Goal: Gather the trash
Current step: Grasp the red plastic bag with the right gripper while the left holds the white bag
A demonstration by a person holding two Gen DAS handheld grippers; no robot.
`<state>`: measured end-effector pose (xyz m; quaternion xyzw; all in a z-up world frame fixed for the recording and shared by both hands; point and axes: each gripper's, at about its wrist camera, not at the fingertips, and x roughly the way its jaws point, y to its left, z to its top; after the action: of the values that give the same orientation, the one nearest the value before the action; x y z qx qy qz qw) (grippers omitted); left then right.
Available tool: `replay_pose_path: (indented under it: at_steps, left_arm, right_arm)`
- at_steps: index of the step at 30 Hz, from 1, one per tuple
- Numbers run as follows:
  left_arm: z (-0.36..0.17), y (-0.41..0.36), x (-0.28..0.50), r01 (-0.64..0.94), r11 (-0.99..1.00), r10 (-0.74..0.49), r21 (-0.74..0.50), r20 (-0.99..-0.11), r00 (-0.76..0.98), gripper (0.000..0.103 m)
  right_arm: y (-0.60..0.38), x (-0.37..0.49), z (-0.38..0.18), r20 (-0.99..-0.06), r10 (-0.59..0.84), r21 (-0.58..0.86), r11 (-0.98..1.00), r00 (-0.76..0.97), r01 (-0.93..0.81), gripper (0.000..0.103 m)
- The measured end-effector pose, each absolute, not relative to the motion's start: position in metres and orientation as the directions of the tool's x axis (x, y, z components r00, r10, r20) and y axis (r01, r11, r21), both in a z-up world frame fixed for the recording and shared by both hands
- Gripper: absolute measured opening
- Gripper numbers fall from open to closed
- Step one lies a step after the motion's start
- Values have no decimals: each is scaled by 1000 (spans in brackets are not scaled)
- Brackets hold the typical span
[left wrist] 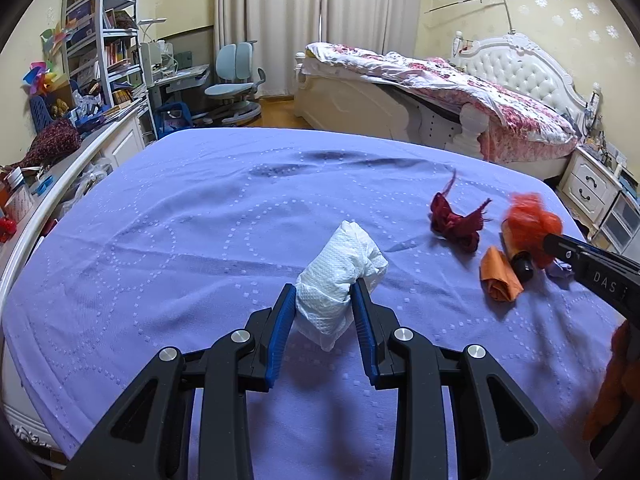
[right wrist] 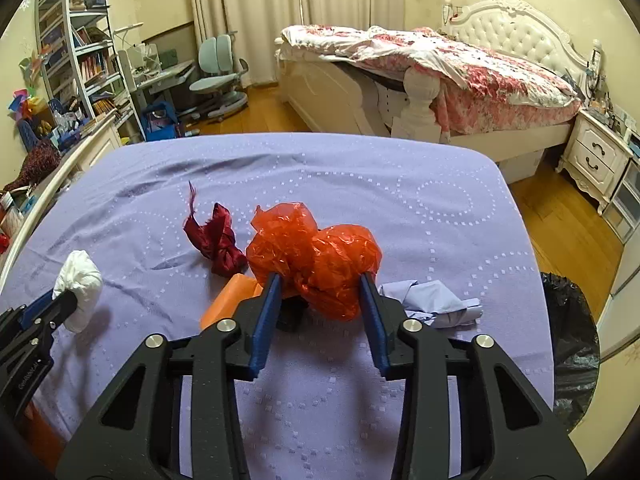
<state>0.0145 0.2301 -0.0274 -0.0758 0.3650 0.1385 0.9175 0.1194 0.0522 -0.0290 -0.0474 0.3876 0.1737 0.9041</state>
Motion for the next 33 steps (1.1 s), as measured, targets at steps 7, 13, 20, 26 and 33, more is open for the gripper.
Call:
replay_pose_path:
  at_steps: [7,13,20,26,33]
  left_arm:
    - [-25,215,12,-280,959,179,-38,-687,704,32]
    - [-25,220,10,-296,955,192,-36,-684,704,32]
    - [-26,237,15,-328,944,212,-41,-686,697,32]
    - [-28,244,16,-337,940,209,-55,-687,696,32]
    - [-29,234,14,-320,946,194,-58,-689,698,32]
  right_arm:
    - [45,115,-24,-723,301,70,927,622,-367,11]
    - [43,119,-18,-715,312,83,926,626,-368,53]
    - [53,141,-24,-733,297,56,923,612,-381,67]
    - [57,146,-32,-752,279,36,922,598,-384,52]
    - [50,136,-26,-715,288,39,927,637,-374,47]
